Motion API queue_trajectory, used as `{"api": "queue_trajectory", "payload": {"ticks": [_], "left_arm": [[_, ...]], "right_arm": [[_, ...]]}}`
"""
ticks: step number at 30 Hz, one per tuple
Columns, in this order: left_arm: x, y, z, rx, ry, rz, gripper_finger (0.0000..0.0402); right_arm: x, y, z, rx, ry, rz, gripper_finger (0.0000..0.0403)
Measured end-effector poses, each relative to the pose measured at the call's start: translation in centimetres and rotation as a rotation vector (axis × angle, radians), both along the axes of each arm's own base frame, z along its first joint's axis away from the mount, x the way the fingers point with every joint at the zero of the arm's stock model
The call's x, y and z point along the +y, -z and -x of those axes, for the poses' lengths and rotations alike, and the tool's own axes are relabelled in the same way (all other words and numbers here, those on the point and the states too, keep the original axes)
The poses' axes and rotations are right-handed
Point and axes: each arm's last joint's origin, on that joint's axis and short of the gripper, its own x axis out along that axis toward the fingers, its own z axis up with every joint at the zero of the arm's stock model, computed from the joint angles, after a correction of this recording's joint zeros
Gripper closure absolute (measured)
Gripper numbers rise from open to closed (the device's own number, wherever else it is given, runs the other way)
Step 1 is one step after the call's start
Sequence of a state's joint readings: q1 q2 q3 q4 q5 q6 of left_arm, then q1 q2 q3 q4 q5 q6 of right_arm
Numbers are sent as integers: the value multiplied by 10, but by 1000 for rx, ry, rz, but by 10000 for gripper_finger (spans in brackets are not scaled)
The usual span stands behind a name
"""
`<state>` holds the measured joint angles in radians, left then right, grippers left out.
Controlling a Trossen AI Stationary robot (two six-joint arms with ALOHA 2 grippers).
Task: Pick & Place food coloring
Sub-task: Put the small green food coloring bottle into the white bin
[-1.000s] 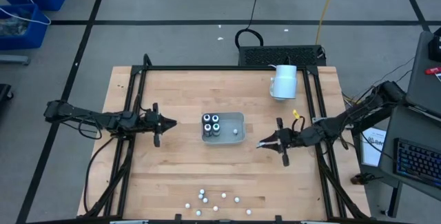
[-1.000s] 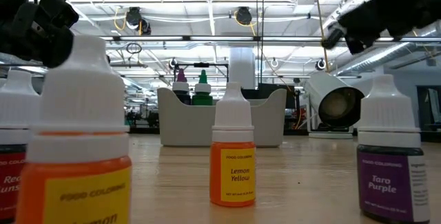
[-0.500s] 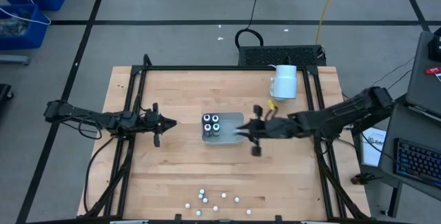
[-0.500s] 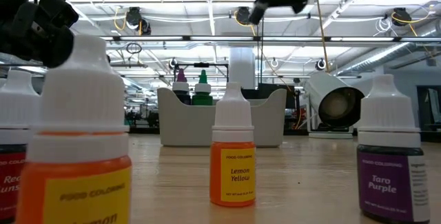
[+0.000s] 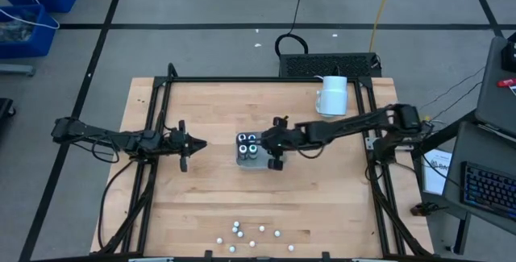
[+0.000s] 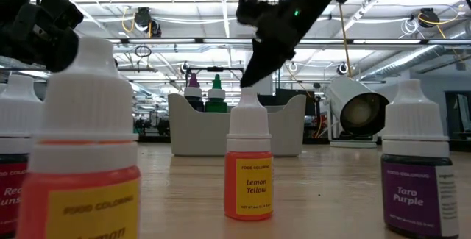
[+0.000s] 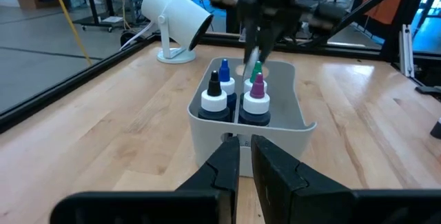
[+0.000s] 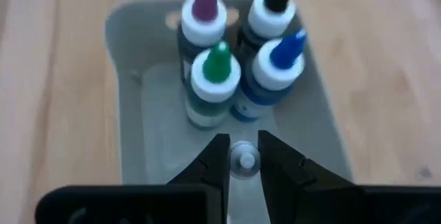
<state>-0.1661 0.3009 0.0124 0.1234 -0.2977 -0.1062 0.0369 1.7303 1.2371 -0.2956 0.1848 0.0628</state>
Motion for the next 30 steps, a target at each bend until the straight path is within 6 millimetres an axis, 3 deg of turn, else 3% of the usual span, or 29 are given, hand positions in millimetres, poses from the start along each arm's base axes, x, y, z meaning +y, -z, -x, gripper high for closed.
{"api": "queue_trajectory", "payload": {"ticks": [8,24,30], "left_arm": [[0,0,0,-1,0,-3,355],[0,-1,0,-1,6,-47,355],[0,-1,0,-2,8,-50,355]], "right_arm": [[-9,34,-12,75,24,-6,355],[-8,60,-19,118,42,-63,354],[-10,61,-20,111,38,-72,353]]}}
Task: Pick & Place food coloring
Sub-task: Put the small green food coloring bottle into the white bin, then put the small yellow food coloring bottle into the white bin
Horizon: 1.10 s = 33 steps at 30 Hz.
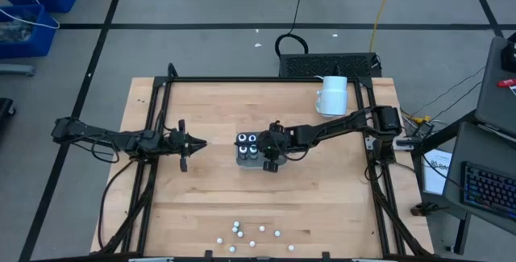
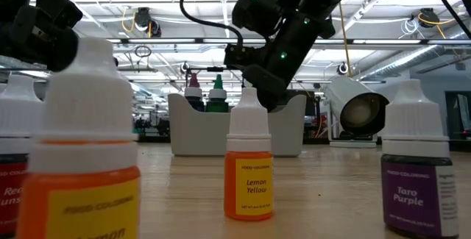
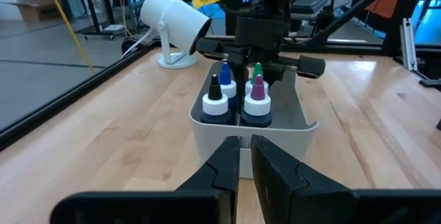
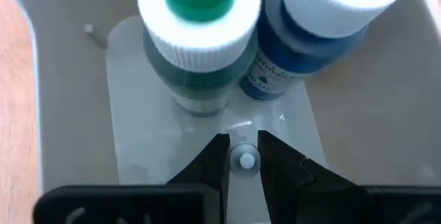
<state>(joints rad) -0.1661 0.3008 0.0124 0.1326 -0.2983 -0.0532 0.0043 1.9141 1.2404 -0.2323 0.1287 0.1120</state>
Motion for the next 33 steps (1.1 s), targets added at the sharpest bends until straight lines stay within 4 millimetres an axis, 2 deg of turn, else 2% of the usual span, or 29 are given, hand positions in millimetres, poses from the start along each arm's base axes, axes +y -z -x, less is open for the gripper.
{"api": "queue_trajectory", "payload": {"ticks": [4,9,14,19,27,30,33], "left_arm": [[0,0,0,0,0,0,355],[0,0,0,1,0,1,355],[0,0,0,0,1,2,355],[0,0,0,0,1,4,355],[0,1,0,4,0,7,355],[0,1,0,7,0,7,355],[0,1,0,8,0,7,355]], "right_arm": [[0,-2,1,-3,1,0,346],[0,-9,1,-32,0,0,304],[0,-25,5,-65,-2,2,266],[0,-50,18,-77,-9,7,248],[8,-101,57,-79,-45,13,270],[19,-115,82,-147,-123,41,294],[25,-121,112,-262,-174,55,323]]}}
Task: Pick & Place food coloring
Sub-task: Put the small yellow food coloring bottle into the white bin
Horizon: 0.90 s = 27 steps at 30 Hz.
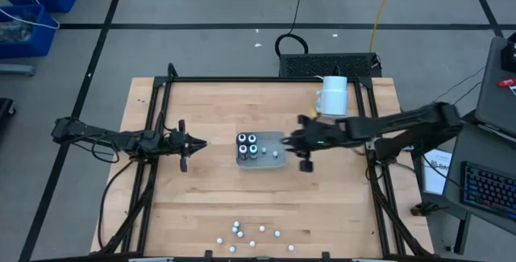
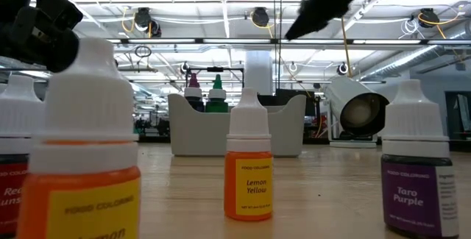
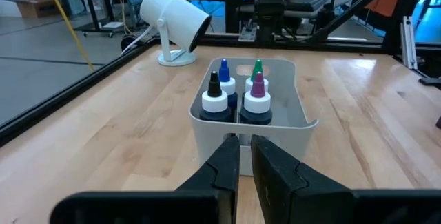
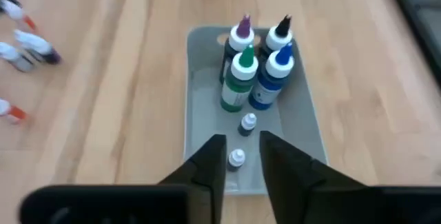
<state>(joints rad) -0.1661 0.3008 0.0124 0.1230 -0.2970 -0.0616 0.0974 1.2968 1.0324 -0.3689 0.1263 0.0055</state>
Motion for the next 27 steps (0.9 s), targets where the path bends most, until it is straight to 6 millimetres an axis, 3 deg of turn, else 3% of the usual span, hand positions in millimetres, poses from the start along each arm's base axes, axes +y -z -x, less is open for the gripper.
{"api": "queue_trajectory", "payload": {"ticks": [7,13,19,27], "left_arm": [[0,-1,0,-14,-3,47,355],[0,-1,0,-13,-4,42,355],[0,-1,0,-14,-8,50,355],[0,-1,0,-13,-8,52,355]], "right_arm": [[-2,23,79,-270,-39,-96,396],[-7,42,123,-488,-42,-130,395],[-10,51,145,-612,-58,-115,400],[-11,71,157,-688,-69,-94,402]]}}
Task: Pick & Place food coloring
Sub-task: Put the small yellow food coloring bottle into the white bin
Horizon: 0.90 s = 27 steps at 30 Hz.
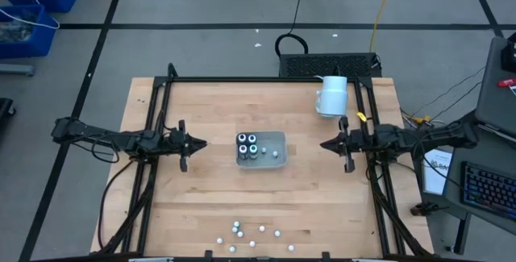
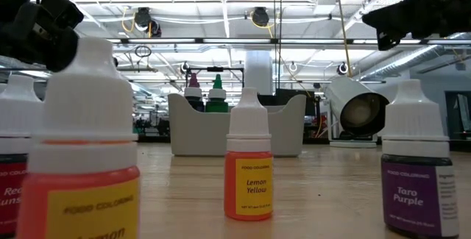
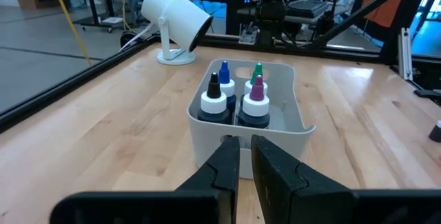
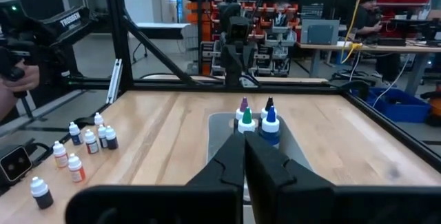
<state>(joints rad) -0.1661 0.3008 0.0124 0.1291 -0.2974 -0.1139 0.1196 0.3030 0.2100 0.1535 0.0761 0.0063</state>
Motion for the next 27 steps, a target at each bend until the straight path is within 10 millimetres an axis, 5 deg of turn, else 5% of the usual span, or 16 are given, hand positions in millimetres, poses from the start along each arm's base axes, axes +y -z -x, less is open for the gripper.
{"api": "queue_trajectory", "payload": {"ticks": [12,21,27], "left_arm": [[0,1,0,7,-1,-3,355],[0,1,0,7,-1,-5,355],[0,1,0,7,-5,-9,355]], "right_arm": [[0,25,3,-69,0,-26,402],[0,21,3,-135,-1,-61,402],[-1,13,4,-191,-17,-244,402]]}}
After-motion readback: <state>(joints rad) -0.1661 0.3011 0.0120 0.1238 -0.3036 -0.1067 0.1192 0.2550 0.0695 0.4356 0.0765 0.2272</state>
